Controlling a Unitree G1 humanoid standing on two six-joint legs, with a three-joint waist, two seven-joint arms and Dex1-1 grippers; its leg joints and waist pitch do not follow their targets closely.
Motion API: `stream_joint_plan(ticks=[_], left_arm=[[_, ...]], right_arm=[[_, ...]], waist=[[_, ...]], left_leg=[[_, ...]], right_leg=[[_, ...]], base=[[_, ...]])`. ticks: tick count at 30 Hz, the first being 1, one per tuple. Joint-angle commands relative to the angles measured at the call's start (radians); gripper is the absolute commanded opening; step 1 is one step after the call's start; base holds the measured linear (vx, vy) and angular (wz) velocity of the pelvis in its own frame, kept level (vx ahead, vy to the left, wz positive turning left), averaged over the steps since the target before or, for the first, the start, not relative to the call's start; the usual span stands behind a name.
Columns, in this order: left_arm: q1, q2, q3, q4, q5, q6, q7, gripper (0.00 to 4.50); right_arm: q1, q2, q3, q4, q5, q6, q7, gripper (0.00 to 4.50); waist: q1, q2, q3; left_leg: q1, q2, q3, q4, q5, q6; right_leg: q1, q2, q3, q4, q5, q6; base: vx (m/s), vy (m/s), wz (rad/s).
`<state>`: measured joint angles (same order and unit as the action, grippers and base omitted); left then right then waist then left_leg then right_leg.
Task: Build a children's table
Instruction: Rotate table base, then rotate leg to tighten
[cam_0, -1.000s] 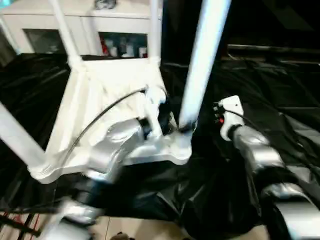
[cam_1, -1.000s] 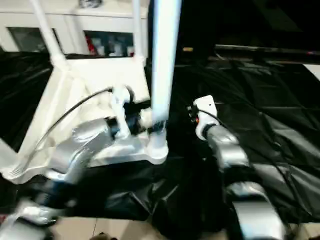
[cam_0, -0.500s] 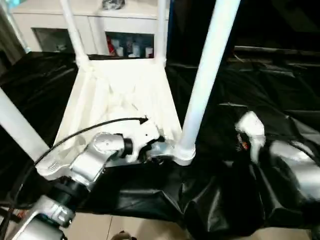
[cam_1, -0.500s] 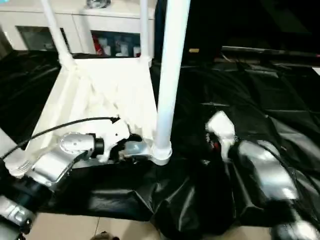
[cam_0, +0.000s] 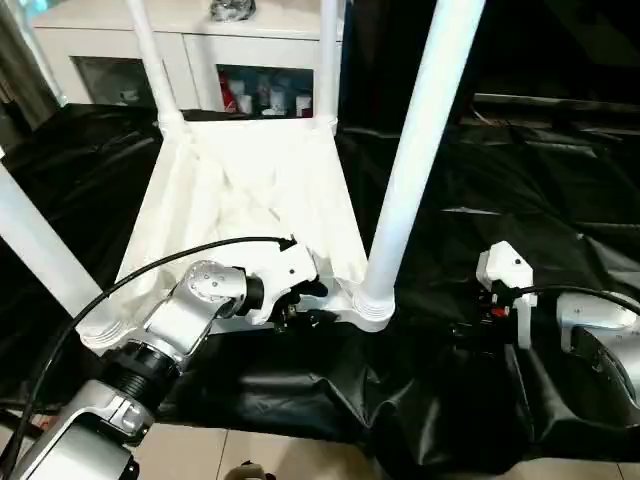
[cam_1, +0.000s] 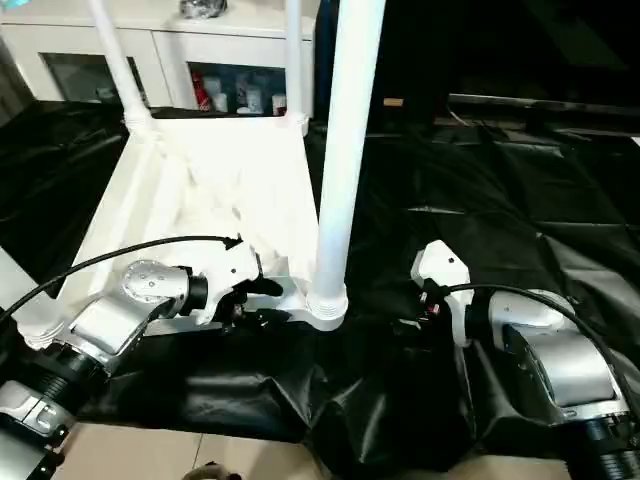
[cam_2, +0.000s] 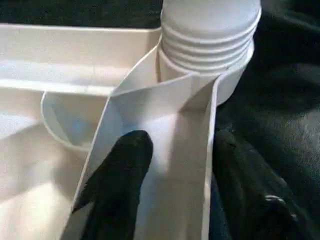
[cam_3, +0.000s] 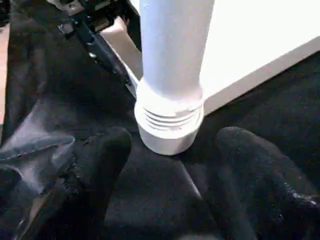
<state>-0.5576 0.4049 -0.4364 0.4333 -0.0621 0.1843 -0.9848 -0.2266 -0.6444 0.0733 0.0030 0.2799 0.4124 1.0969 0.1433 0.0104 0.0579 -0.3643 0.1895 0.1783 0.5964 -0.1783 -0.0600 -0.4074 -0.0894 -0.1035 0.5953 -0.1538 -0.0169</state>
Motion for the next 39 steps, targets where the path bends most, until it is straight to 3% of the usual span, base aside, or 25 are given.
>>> stream_joint_plan(ticks=[1, 7, 8, 15, 19, 23, 27, 30, 36, 39], left_arm=[[-0.014, 0.001, 0.003, 0.009, 0.013, -0.004, -0.008, 1.91], [-0.014, 0.006, 0.005, 0.018, 0.023, -0.004, -0.028, 1.59], [-0.015, 0.005, 0.007, 0.021, 0.022, -0.001, -0.033, 1.3], [-0.013, 0.011, 0.004, 0.026, 0.025, 0.002, -0.056, 0.75], [-0.002, 0.016, 0.0, -0.016, -0.003, 0.053, -0.117, 0.41], [0.012, -0.005, 0.011, -0.062, -0.042, 0.128, -0.124, 0.2], [0.019, -0.062, 0.018, -0.083, -0.04, 0.215, -0.046, 0.09], [0.011, -0.1, 0.019, -0.072, -0.012, 0.252, 0.017, 0.09], [0.003, -0.133, 0.022, -0.063, 0.03, 0.284, 0.101, 0.09], [0.01, -0.129, 0.012, -0.083, 0.042, 0.183, 0.093, 0.09]], right_arm=[[0.007, -0.02, 0.005, -0.027, 0.018, 0.018, 0.002, 3.54], [0.012, -0.022, 0.005, -0.035, 0.016, 0.029, 0.007, 3.54], [0.012, -0.022, 0.005, -0.036, 0.015, 0.03, 0.006, 3.54], [0.015, -0.025, 0.006, -0.036, 0.016, 0.031, 0.006, 3.54], [0.009, -0.021, 0.008, -0.028, 0.014, 0.032, 0.003, 3.54], [0.01, -0.019, 0.01, -0.022, 0.004, 0.031, -0.009, 3.54], [0.022, 0.009, 0.008, -0.022, -0.022, 0.001, -0.065, 3.54], [0.021, 0.042, 0.012, -0.001, -0.046, -0.045, -0.107, 3.54], [0.009, 0.081, 0.021, 0.025, -0.072, -0.097, -0.159, 3.54], [-0.047, 0.127, 0.011, 0.123, -0.105, -0.121, -0.244, 3.54]], waist=[[0.004, -0.006, -0.072], [0.005, -0.006, -0.069], [0.004, -0.006, -0.069], [0.004, -0.005, -0.069], [0.004, -0.005, -0.069], [0.004, -0.004, -0.071], [0.002, -0.005, -0.071], [0.001, -0.011, -0.069], [-0.004, -0.009, -0.068], [-0.012, -0.008, -0.07]], left_leg=[[0.009, 0.04, -0.018, -0.071, -0.252, 0.035], [0.008, 0.039, -0.019, -0.073, -0.268, 0.029], [0.009, 0.039, -0.019, -0.073, -0.272, 0.029], [0.01, 0.04, -0.02, -0.073, -0.273, 0.029], [0.009, 0.04, -0.02, -0.073, -0.271, 0.028], [0.008, 0.042, -0.019, -0.073, -0.253, 0.03], [0.007, 0.042, -0.018, -0.071, -0.244, 0.031], [0.005, 0.036, -0.016, -0.068, -0.241, 0.036], [0.006, 0.033, -0.017, -0.069, -0.26, 0.037], [0.008, 0.031, -0.019, -0.07, -0.265, 0.032]], right_leg=[[0.053, -0.068, 0.05, -0.084, -0.385, -0.128], [0.054, -0.07, 0.048, -0.089, -0.42, -0.117], [0.053, -0.07, 0.048, -0.09, -0.429, -0.113], [0.052, -0.07, 0.047, -0.091, -0.434, -0.11], [0.053, -0.071, 0.048, -0.09, -0.437, -0.112], [0.054, -0.071, 0.05, -0.084, -0.388, -0.136], [0.055, -0.07, 0.05, -0.079, -0.344, -0.163], [0.056, -0.071, 0.048, -0.087, -0.398, -0.137], [0.051, -0.069, 0.042, -0.102, -0.495, -0.08], [0.049, -0.067, 0.039, -0.106, -0.499, -0.075]], base=[[0.0, 0.0, 0.0], [0.0, 0.0, 0.0], [0.0, 0.0, 0.0], [0.0, 0.0, 0.0], [0.0, 0.0, 0.0], [0.0, 0.0, 0.0], [0.0, 0.0, 0.0], [0.0, 0.0, 0.0], [0.0, 0.0, 0.0], [0.0, 0.0, 0.0]])
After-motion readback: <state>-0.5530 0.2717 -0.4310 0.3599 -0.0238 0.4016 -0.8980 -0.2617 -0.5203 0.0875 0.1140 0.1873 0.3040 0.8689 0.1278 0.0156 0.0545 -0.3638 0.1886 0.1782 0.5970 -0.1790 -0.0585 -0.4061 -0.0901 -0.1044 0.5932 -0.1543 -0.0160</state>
